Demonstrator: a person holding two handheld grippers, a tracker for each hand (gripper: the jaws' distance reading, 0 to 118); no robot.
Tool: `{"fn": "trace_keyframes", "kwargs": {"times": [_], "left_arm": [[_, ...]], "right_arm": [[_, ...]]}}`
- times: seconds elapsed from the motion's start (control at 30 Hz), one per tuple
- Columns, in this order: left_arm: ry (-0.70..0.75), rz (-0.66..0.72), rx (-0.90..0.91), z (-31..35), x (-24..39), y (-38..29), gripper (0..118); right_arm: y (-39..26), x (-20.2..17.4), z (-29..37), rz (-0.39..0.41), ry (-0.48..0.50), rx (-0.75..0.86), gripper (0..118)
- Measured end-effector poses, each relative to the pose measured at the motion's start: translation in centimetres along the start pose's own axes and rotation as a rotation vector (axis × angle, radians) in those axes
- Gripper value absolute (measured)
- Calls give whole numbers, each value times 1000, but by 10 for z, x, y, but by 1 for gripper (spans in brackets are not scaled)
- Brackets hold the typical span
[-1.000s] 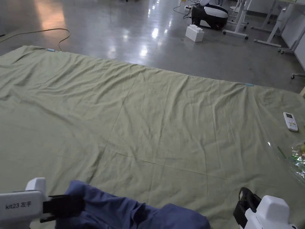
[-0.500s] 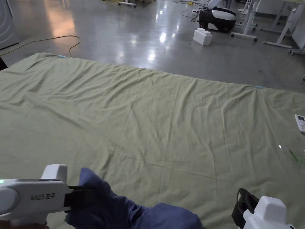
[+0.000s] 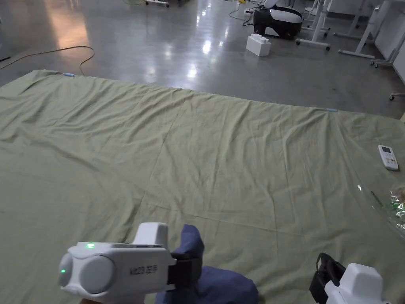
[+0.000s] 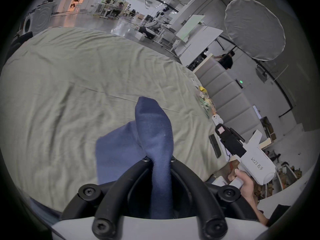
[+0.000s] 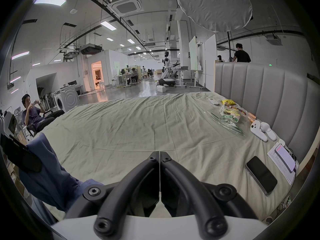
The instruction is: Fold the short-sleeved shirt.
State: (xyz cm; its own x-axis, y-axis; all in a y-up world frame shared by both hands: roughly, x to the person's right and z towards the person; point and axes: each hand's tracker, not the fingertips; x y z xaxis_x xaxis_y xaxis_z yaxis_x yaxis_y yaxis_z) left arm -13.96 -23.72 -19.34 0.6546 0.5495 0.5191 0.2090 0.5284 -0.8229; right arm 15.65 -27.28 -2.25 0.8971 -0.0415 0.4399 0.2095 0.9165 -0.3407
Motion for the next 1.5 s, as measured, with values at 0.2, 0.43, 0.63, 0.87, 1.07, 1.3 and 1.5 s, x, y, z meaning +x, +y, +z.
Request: {"fn": "trace_keyframes", "kwargs": {"times": [0.2, 0.43, 0.63, 0.87, 1.07, 1.3, 1.5], "left_arm": [[53, -58, -96, -64, 28, -18, 10], [107, -33, -152, -113, 34, -36, 23], [0, 6, -142, -90, 29, -30, 73], [-27, 23, -54, -62, 8, -19, 72], [47, 26, -146, -93, 1, -35, 20], [-14, 61, -180, -128, 14, -47, 8], [23, 20, -212, -153, 13, -60, 4]], "right_arm": [[-2, 5, 3, -8, -14, -5, 1], [-5, 11, 4, -21, -28, -12, 1], [-6, 16, 4, -32, -39, -19, 1], [-8, 20, 2, -47, -45, -25, 1], [-11, 20, 2, -60, -40, -33, 1], [-15, 26, 5, -64, -46, -41, 1], [-14, 31, 7, -66, -55, -38, 1]]}}
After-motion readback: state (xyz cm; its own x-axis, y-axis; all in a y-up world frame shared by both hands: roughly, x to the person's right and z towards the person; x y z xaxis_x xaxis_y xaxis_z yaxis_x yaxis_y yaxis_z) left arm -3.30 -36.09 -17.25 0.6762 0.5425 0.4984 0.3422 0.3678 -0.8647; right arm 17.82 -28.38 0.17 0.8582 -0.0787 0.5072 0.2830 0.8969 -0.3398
